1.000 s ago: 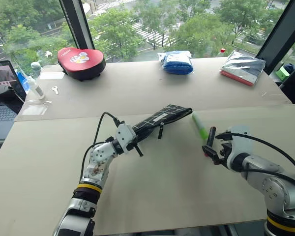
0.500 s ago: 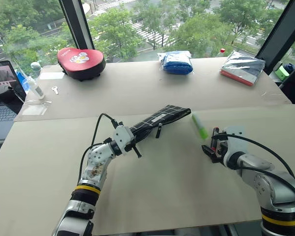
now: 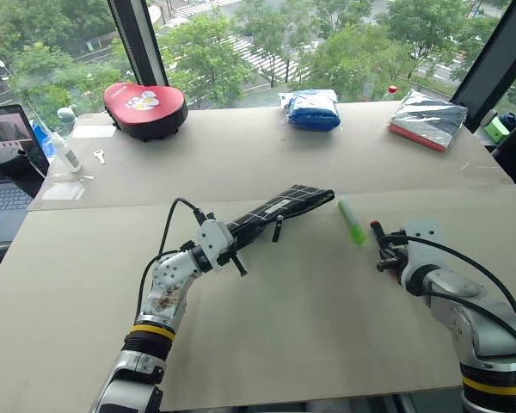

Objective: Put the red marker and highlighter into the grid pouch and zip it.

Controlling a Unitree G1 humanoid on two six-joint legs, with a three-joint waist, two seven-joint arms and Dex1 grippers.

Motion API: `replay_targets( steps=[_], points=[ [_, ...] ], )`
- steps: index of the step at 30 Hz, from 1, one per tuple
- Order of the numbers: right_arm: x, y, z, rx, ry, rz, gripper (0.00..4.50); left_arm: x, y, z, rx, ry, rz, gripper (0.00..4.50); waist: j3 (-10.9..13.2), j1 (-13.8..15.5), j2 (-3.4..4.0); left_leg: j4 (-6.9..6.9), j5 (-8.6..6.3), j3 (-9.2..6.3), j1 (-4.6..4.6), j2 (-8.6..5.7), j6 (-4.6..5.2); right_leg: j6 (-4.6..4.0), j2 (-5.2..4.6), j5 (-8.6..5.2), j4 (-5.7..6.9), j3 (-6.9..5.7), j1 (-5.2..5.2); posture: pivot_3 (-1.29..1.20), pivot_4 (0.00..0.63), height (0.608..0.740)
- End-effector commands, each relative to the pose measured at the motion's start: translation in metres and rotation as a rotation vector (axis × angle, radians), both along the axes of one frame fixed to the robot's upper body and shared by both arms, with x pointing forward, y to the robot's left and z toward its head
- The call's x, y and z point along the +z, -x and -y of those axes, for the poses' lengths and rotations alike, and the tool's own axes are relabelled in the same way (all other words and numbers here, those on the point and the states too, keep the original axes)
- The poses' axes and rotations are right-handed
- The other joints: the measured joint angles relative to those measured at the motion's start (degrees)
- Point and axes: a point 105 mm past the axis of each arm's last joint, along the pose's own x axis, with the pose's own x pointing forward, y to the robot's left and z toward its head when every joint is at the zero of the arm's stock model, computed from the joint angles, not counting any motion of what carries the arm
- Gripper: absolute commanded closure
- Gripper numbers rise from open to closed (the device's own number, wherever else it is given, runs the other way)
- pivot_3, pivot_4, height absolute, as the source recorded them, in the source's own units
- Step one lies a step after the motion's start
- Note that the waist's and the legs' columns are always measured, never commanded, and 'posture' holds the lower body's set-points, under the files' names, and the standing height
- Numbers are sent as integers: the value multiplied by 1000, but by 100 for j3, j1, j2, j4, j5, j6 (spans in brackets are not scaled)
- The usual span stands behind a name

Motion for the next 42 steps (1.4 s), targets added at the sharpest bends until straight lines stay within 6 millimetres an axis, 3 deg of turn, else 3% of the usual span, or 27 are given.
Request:
replay_targets(
  steps=[1, 9, 15, 19, 24, 27, 33, 37, 42],
  points=[
    [-1, 7, 24, -105, 43, 5, 3966, 19, 1, -4, -2, 29, 69, 4500, 0, 8, 0, 0, 0, -1, 0, 0, 0, 0, 0, 0, 0, 0, 0, 0, 150, 740],
    [10, 2, 25, -104, -3, 47, 3967, 20, 0, -5, -10, 34, 66, 4500, 0, -3, 0, 0, 0, -1, 0, 0, 0, 0, 0, 0, 0, 0, 1, 0, 150, 740],
    [68, -13, -4, 222, -17, 255, 3967, 19, 4, -11, -29, 31, 57, 4500, 1, -45, 2, -2, 0, 4, 0, 1, 0, 0, 3, 0, -1, 2, -3, 0, 150, 740],
    [99, -13, -7, 444, 215, 361, 3967, 19, 5, -20, -17, 12, 58, 4500, 3, -46, 2, -4, 0, 3, 1, 6, 1, 1, 7, 0, -3, -2, -2, 0, 150, 740],
    [119, -22, -16, 672, 556, 430, 3967, 20, 6, -26, -8, 1, 61, 4500, 4, -43, 1, -2, -1, 12, 2, 3, 2, 1, 5, 0, -3, 0, -3, 0, 150, 740],
    [120, -27, -35, 835, 743, 456, 3967, 20, 8, -26, -7, -2, 61, 4500, 5, -80, -1, -3, -1, 20, 4, 7, 2, 1, 4, 0, -2, 1, -5, 0, 150, 740],
    [104, -35, -85, 1108, 947, 517, 3967, 19, 11, -23, -10, -3, 58, 4500, 8, -118, -6, -4, -1, 26, 5, 17, 1, -1, 7, 2, -5, -1, -7, 0, 150, 740],
    [101, -36, -95, 1188, 1028, 542, 3967, 19, 11, -22, -14, -4, 57, 4500, 10, -90, -7, -4, -1, 24, 3, 16, 1, -2, 7, 2, -5, -1, -9, 0, 150, 740],
    [94, -38, -81, 1193, 1098, 526, 3967, 18, 11, -20, -22, -8, 54, 4500, 10, -33, -8, -4, -1, 22, 1, 10, 2, -2, 6, 2, -7, -2, -11, 0, 150, 740]
  ],
)
